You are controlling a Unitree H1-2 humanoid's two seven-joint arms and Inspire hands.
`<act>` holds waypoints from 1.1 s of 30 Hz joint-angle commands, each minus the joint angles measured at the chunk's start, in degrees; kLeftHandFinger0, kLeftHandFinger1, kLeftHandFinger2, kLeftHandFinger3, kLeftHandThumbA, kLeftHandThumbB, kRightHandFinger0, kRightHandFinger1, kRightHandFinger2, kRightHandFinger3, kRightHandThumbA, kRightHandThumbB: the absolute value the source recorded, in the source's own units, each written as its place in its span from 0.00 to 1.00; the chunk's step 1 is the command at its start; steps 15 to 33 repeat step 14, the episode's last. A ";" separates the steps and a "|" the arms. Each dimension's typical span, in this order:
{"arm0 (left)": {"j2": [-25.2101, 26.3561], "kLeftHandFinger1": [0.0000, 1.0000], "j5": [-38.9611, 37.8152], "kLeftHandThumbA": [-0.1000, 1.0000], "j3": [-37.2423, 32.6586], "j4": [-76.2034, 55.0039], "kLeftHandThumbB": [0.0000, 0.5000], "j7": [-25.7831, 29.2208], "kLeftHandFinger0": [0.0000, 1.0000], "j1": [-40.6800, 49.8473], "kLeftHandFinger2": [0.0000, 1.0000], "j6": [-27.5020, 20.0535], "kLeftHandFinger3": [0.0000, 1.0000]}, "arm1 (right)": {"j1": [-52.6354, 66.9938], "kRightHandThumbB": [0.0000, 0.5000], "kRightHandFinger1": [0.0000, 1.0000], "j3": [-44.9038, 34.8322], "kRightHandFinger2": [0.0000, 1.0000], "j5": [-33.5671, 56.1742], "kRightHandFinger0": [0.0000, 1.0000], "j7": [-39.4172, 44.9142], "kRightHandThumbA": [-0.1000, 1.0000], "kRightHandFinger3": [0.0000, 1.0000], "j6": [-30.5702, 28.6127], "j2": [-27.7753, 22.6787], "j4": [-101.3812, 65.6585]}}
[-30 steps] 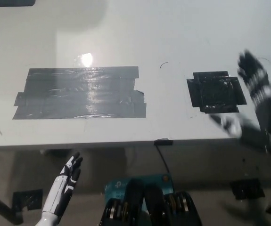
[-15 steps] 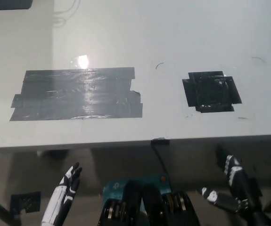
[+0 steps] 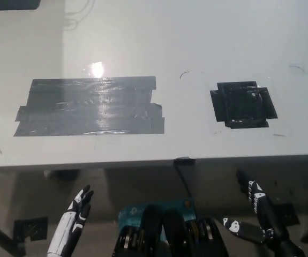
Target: A spray bottle is kept on the black marked spot on the table infront of the robot and the robot extends its right arm to pick it up and hands it to a person
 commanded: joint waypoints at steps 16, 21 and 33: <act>-0.30 1.00 0.59 1.00 -0.24 -2.10 0.69 0.74 1.00 0.80 1.00 -1.83 1.00 | 0.39 0.65 1.00 -0.46 1.00 0.66 1.00 0.80 0.83 1.00 -1.53 -0.92 -3.16; -0.30 1.00 0.59 1.00 -0.24 -2.10 0.69 0.74 1.00 0.80 1.00 -1.83 1.00 | 0.39 0.65 1.00 -0.46 1.00 0.66 1.00 0.80 0.83 1.00 -1.53 -0.92 -3.16; -0.30 1.00 0.59 1.00 -0.24 -2.10 0.69 0.74 1.00 0.80 1.00 -1.83 1.00 | 0.39 0.65 1.00 -0.46 1.00 0.66 1.00 0.80 0.83 1.00 -1.53 -0.92 -3.16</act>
